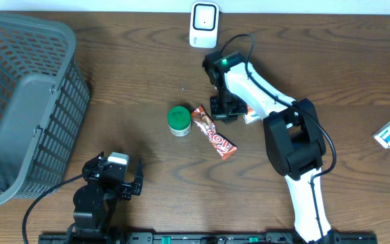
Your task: Scan the item barcode
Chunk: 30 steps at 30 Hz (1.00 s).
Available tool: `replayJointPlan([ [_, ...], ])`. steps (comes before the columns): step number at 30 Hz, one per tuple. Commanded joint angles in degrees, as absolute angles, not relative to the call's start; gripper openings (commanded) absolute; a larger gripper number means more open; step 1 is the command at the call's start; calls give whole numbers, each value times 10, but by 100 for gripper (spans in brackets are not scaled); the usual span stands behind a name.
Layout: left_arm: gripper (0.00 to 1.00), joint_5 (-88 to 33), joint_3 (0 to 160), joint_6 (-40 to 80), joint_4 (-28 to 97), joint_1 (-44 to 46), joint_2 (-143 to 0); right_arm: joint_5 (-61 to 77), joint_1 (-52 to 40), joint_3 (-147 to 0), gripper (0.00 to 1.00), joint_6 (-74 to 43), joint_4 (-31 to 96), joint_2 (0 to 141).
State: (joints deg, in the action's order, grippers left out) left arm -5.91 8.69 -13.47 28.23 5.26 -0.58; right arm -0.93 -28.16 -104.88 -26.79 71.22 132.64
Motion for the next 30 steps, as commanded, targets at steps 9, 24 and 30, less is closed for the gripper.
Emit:
replayJointPlan([
  [9,98,-64,80,-130,291,50,-2,-181,-209,-1042,1,-290,738,1316],
  [24,98,-64,80,-130,291,51,-2,-33,-210,-1050,80,-309,805,1205],
  [30,98,-64,80,-130,291,51,-2,-55,-200,-1040,99,-473,726,1193],
])
